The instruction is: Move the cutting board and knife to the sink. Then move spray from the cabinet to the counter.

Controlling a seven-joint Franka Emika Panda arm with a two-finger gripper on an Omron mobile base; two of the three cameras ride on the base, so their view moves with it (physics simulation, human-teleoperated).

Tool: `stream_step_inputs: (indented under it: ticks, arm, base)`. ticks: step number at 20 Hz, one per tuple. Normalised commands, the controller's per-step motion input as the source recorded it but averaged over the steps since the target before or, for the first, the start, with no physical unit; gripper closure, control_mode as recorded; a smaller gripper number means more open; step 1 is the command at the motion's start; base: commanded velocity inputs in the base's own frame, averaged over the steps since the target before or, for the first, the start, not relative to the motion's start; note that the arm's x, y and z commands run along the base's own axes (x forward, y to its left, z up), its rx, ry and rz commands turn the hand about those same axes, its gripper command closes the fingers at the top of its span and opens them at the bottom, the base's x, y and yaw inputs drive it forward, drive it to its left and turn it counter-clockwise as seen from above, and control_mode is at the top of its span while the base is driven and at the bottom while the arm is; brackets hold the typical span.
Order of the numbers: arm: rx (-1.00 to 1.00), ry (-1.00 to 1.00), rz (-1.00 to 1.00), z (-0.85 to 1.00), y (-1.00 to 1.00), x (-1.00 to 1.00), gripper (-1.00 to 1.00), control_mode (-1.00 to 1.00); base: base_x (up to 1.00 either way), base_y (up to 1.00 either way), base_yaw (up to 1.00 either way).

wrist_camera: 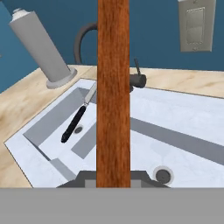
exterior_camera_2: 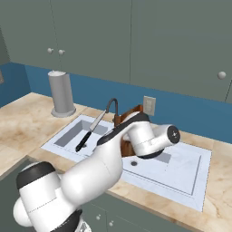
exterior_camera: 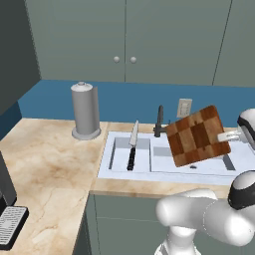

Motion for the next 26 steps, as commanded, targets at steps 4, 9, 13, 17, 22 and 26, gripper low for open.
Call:
stream_step_inputs:
  ticks: [4,9,13,17,22,26]
  arm:
    - [0.0,0.0,0.0,-0.19,0.0,0.09,1.0,-1.0]
    - [0.0,0.0,0.0,-0.23,0.0,0.07,1.0,-1.0]
    - [-0.01,0.0,0.0,-0.22,0.01,0.13,1.0,-1.0]
    - [0.0,0.0,0.0,-0.06,0.05,0.31,1.0,-1.0]
    - [0.0,0.0,0.0,0.0,0.05,0.32,1.0,-1.0]
    - [0.0,0.0,0.0,-0.09,0.1,0.09,1.0,-1.0]
  base:
    - [0.0,0.0,0.0]
    - [0.0,0.0,0.0]
    - [0.0,0.0,0.0]
    - [0.0,0.0,0.0]
    - [0.0,0.0,0.0]
    - [0.0,0.0,0.0]
